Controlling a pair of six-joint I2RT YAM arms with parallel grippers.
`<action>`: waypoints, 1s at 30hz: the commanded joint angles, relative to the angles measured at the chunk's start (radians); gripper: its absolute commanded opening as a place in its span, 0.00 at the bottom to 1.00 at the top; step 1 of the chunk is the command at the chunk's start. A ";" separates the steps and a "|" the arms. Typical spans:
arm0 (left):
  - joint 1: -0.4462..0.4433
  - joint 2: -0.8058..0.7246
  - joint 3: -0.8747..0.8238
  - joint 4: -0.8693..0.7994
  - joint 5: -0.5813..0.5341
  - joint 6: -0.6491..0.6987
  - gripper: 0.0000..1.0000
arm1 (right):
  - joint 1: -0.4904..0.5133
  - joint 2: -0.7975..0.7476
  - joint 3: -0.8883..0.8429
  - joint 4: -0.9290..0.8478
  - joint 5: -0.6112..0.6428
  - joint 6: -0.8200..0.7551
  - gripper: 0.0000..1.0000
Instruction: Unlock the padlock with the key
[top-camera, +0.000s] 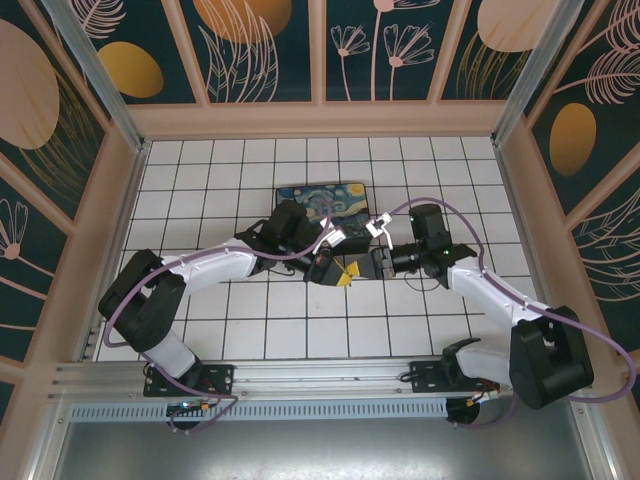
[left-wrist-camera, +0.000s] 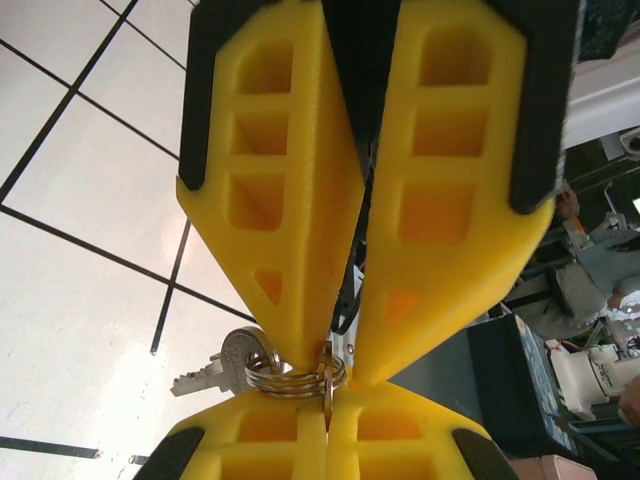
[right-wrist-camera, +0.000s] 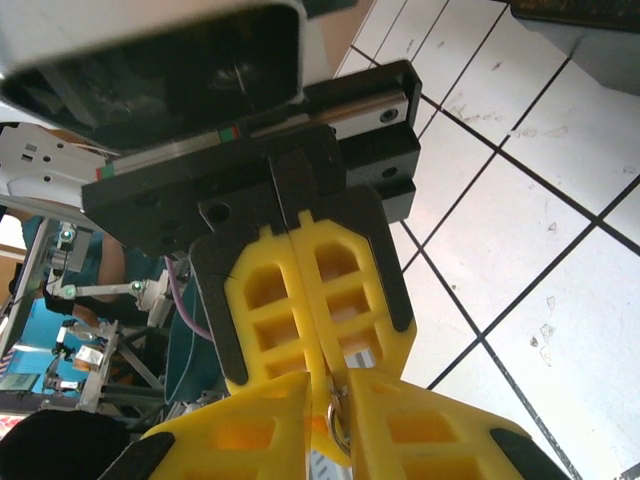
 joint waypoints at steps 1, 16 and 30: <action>0.013 -0.019 0.009 0.036 0.026 0.004 0.00 | 0.014 -0.015 -0.029 0.014 -0.022 0.012 0.17; 0.016 -0.025 0.004 0.019 0.003 0.017 0.00 | 0.016 -0.012 -0.053 0.129 -0.029 0.109 0.00; 0.055 -0.113 -0.150 0.267 -0.155 -0.218 0.48 | -0.060 -0.022 -0.178 0.437 0.137 0.534 0.00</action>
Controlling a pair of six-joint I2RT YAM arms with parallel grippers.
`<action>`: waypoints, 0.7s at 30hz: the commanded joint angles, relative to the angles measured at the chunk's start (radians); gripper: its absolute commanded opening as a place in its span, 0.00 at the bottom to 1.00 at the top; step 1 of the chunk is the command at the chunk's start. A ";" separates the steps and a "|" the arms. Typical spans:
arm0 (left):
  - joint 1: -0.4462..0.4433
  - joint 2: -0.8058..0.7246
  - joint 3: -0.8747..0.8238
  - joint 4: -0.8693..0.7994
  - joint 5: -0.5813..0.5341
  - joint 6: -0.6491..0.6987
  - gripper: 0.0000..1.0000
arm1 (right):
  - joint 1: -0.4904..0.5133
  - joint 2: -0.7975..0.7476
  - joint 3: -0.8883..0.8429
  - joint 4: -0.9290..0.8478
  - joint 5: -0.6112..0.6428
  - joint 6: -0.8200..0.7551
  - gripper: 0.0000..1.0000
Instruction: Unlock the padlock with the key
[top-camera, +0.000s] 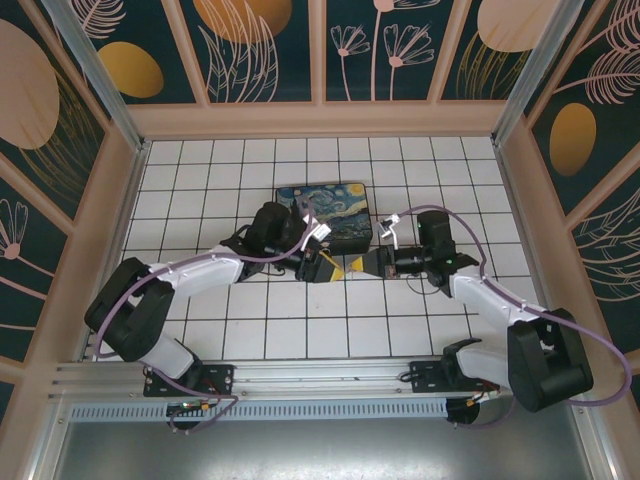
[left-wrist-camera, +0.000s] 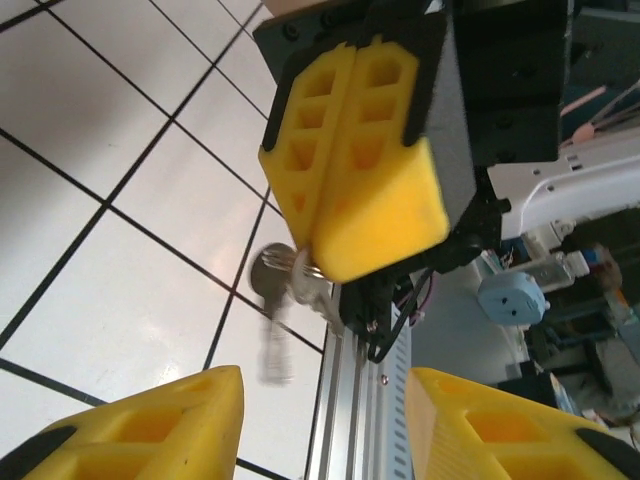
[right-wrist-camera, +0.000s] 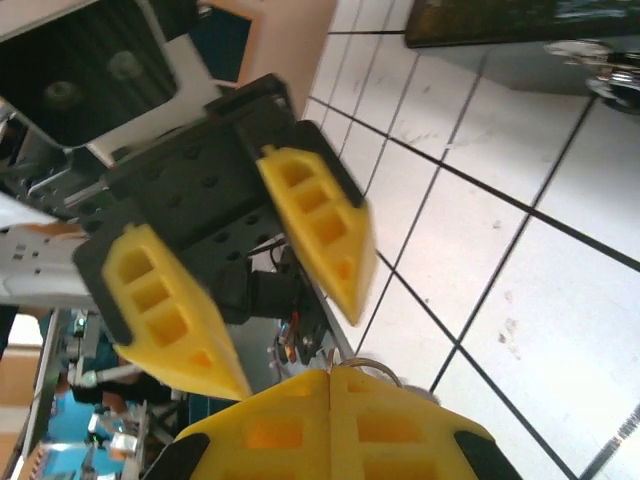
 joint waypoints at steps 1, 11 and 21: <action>0.002 -0.029 -0.027 0.133 -0.069 -0.105 0.49 | -0.009 -0.002 -0.067 0.225 0.100 0.287 0.00; -0.002 -0.080 -0.216 0.600 -0.342 -0.651 0.51 | 0.147 -0.096 -0.168 0.413 0.670 0.801 0.00; -0.036 -0.127 -0.227 0.605 -0.468 -0.869 0.49 | 0.295 -0.138 -0.231 0.534 1.001 1.025 0.00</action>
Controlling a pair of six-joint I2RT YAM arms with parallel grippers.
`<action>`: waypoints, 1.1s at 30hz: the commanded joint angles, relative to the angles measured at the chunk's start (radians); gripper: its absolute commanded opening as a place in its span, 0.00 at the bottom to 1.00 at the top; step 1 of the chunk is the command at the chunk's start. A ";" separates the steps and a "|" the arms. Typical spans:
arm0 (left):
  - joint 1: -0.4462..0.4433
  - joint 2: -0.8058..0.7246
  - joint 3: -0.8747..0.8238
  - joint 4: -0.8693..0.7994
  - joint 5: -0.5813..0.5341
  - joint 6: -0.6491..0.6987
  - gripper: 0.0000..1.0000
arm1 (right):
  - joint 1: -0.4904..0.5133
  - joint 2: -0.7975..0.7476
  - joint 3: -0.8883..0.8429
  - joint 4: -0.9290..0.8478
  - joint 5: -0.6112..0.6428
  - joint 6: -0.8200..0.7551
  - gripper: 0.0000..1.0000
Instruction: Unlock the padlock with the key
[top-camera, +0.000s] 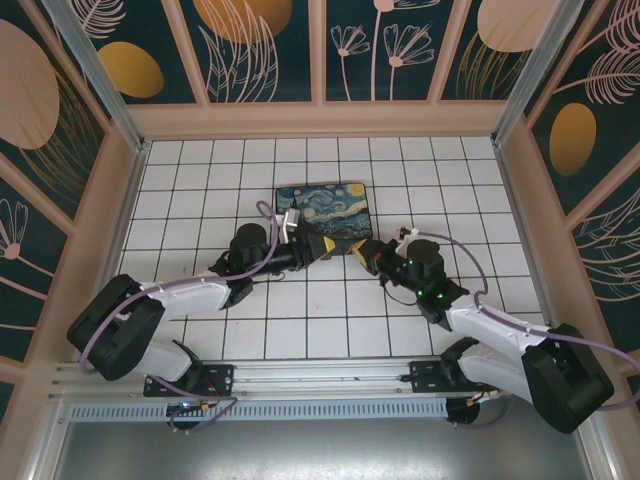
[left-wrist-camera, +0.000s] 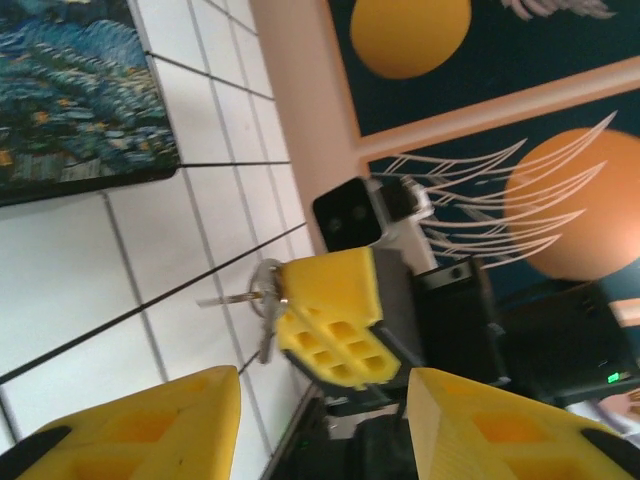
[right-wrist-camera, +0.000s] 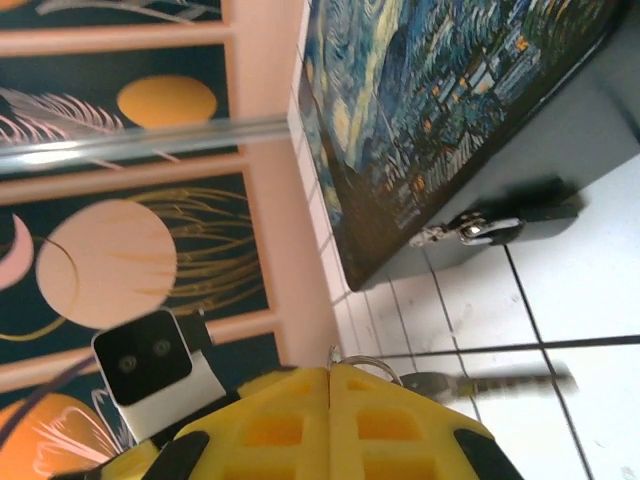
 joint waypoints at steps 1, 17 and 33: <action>-0.015 0.008 0.036 0.020 -0.025 -0.082 0.49 | 0.028 0.012 -0.023 0.116 0.143 0.107 0.00; -0.027 0.092 0.054 0.091 -0.012 -0.135 0.42 | 0.113 0.060 -0.010 0.224 0.230 0.143 0.00; -0.032 0.086 0.053 0.076 -0.011 -0.119 0.26 | 0.138 0.132 -0.008 0.328 0.214 0.159 0.00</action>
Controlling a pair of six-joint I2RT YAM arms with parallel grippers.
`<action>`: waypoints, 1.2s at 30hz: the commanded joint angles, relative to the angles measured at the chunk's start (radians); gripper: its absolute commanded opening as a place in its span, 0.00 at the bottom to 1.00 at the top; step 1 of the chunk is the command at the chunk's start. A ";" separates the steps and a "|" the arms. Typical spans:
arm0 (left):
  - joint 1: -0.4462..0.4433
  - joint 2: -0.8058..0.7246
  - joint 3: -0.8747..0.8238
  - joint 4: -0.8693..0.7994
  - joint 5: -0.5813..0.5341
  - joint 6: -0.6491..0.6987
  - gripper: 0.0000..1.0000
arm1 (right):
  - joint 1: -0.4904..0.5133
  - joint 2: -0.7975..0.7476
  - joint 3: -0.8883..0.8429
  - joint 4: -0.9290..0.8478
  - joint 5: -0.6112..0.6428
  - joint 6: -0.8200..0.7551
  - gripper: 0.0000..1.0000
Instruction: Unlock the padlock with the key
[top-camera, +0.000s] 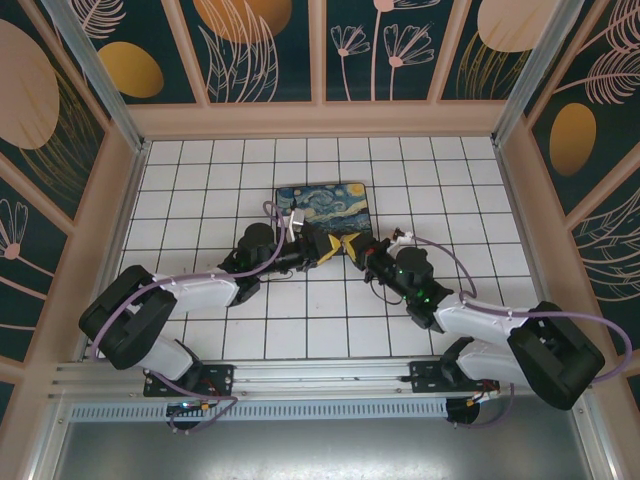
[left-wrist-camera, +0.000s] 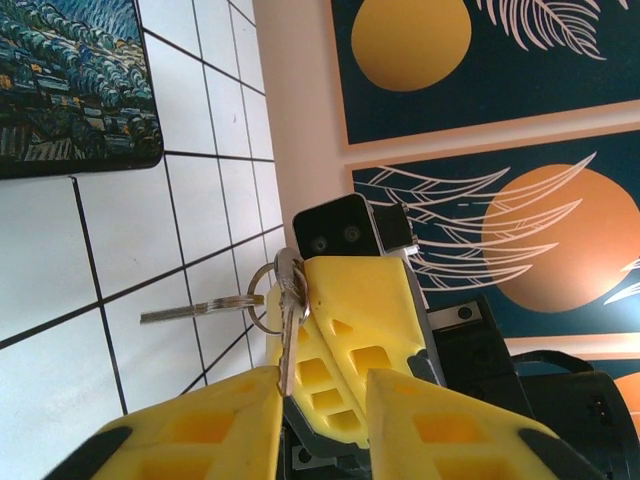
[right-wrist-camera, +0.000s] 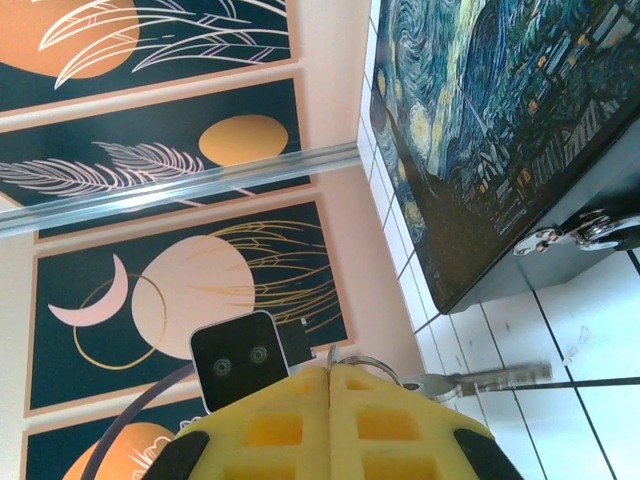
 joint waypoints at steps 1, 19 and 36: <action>-0.004 0.002 0.021 0.022 0.007 0.006 0.24 | 0.014 0.005 0.001 0.052 0.021 0.004 0.00; -0.004 0.014 0.014 0.026 0.029 0.028 0.00 | 0.034 -0.050 -0.029 0.013 0.013 -0.039 0.00; 0.031 -0.086 0.148 -0.566 0.279 0.567 0.00 | -0.449 -0.207 0.112 -0.541 -0.731 -0.813 0.39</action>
